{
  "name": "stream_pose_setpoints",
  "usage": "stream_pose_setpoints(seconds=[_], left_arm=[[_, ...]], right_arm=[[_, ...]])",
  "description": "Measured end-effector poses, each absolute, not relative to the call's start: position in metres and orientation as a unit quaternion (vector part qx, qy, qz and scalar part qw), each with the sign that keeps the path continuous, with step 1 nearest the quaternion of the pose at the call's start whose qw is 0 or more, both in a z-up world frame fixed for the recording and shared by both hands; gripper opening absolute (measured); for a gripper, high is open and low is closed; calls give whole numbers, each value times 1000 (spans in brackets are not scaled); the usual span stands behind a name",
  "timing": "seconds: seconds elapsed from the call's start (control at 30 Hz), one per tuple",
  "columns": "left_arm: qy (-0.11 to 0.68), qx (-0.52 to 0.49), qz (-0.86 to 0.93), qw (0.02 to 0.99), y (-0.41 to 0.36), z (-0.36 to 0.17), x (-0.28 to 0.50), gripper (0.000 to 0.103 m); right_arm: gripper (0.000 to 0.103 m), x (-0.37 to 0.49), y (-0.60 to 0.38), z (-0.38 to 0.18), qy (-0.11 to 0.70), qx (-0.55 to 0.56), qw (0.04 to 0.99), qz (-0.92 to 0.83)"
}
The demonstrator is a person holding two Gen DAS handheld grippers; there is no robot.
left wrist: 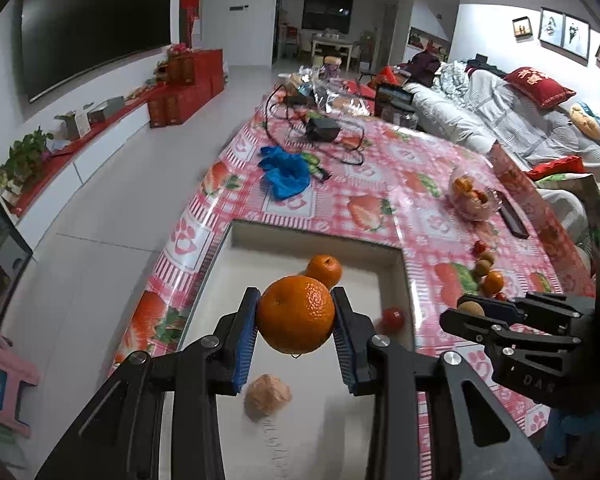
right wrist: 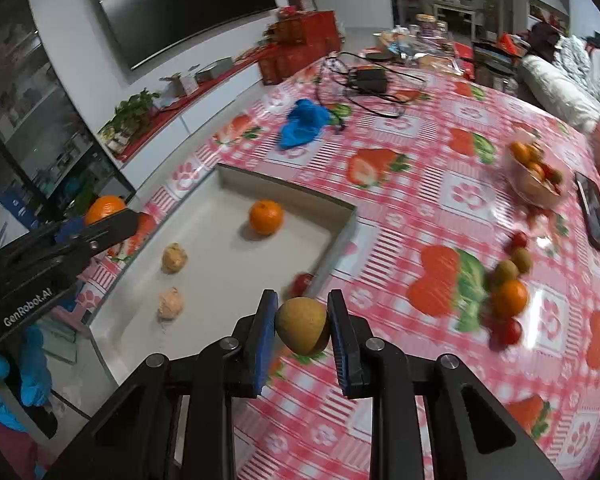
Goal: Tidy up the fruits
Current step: 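Open both grippers over the white tray, dropping the orange and kiwi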
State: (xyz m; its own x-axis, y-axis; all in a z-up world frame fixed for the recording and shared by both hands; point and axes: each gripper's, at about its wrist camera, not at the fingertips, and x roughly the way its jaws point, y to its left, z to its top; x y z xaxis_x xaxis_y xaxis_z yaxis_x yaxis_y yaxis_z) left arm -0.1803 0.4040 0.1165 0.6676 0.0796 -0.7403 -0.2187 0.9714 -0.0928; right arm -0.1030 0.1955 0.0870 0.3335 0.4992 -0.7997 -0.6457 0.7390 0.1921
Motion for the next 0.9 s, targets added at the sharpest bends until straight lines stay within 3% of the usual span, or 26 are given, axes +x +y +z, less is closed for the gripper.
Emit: stream_pose_setpoints(seconds=[0.4,0.9], left_arm=[[461,-95,80,878,402,54,-176,38],[479,-90,79,870,397,39,-173,39]], right_arm=[[27,-96,245,53,493,-98,780,372],[27,-93,257,37,511,-110,768,370]])
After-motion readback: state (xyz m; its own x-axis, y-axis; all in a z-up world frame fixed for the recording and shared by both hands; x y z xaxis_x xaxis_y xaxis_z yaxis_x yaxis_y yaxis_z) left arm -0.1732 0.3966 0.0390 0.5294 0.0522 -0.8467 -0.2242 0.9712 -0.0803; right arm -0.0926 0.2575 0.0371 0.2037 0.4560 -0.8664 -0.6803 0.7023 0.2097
